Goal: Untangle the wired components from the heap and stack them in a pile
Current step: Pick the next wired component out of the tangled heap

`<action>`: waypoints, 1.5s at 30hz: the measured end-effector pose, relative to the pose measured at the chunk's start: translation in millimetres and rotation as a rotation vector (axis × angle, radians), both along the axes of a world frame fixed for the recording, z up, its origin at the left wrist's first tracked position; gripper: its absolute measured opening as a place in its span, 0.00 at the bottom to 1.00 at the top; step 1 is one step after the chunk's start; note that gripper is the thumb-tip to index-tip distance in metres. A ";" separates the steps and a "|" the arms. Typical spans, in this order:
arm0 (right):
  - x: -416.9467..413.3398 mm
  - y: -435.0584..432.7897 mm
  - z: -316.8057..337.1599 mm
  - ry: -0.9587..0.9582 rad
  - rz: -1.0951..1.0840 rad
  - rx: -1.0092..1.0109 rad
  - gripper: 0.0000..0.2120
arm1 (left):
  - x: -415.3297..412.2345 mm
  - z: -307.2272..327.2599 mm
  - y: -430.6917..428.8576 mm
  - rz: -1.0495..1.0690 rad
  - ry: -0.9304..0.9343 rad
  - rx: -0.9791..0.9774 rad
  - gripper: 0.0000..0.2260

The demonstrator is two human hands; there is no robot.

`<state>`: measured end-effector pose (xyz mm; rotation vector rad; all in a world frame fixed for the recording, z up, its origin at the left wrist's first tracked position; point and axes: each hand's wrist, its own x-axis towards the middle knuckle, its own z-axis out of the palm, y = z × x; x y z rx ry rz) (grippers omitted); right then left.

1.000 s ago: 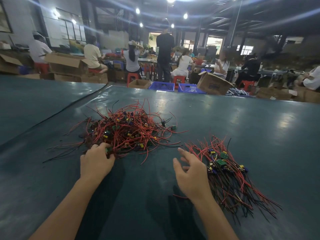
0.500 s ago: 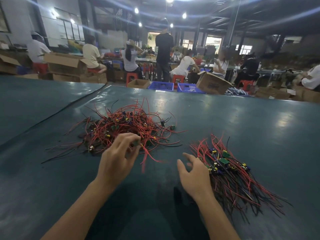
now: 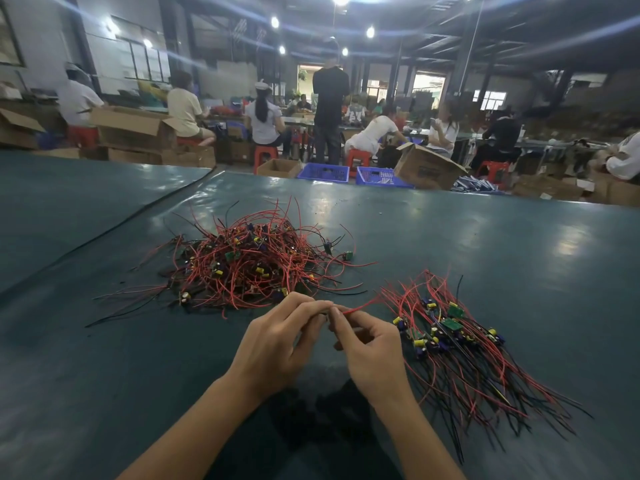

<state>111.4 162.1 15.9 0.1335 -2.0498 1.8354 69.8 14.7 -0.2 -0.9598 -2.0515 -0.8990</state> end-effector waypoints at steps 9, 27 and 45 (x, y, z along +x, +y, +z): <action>1.7 -3.0 7.1 -0.134 -0.018 -0.382 0.06 | 4.9 2.3 2.6 -0.024 0.062 0.089 0.11; 5.0 -5.4 9.2 -0.226 0.085 -0.357 0.12 | 11.7 -2.3 23.9 -0.351 -0.616 0.624 0.18; -12.8 26.1 8.2 -0.220 -0.266 -0.665 0.09 | 9.2 9.5 17.4 -0.143 -0.589 0.500 0.14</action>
